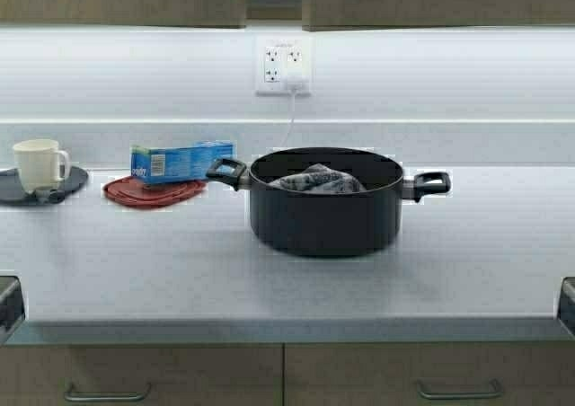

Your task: Open the cabinet, put the pot inside, then close it

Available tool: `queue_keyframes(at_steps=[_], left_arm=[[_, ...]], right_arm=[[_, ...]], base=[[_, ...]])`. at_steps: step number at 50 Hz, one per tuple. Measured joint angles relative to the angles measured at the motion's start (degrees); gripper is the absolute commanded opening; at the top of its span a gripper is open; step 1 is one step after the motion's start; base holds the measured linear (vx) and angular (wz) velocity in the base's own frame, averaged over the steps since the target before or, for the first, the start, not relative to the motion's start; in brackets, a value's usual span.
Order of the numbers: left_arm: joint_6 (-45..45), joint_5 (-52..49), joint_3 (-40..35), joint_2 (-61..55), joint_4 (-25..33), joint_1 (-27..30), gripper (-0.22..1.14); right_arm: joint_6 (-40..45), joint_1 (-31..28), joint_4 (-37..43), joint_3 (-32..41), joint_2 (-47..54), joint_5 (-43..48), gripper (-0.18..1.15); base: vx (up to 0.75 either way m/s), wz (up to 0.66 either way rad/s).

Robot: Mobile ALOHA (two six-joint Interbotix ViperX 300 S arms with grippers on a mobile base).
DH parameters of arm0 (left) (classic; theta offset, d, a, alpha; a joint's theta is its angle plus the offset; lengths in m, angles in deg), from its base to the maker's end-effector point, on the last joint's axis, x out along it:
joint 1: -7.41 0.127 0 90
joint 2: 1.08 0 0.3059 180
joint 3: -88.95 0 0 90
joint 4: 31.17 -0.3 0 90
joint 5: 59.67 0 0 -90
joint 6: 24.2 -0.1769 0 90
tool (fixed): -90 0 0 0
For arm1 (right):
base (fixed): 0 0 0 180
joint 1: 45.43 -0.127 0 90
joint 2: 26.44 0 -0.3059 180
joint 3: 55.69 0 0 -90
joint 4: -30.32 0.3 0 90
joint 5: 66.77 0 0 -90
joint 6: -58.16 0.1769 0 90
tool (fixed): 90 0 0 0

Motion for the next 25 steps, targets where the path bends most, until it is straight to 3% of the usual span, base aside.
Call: queue_keyframes(at_steps=[14, 17, 20, 25], left_arm=[[-0.62, -9.93, 5.36, 11.69, -1.76, 9.49, 0.03], [-0.62, -10.90, 6.24, 13.36, -1.93, 11.87, 0.05], [-0.70, -11.69, 7.03, 15.03, -2.02, 14.15, 0.12], [-0.97, -14.15, 7.47, 17.05, -3.16, 17.23, 0.50]], right_arm=[[0.79, 8.96, -4.04, -3.69, -8.09, -10.55, 0.07], [0.97, 10.99, -4.75, -4.04, -8.88, -11.69, 0.13], [1.05, 12.57, -5.10, -4.22, -9.05, -12.13, 0.29], [1.32, 14.94, -5.54, -4.13, -8.88, -13.36, 0.74]], base=[[-0.17, -0.04], [-0.19, -0.06], [-0.19, -0.08], [-0.18, -0.06]])
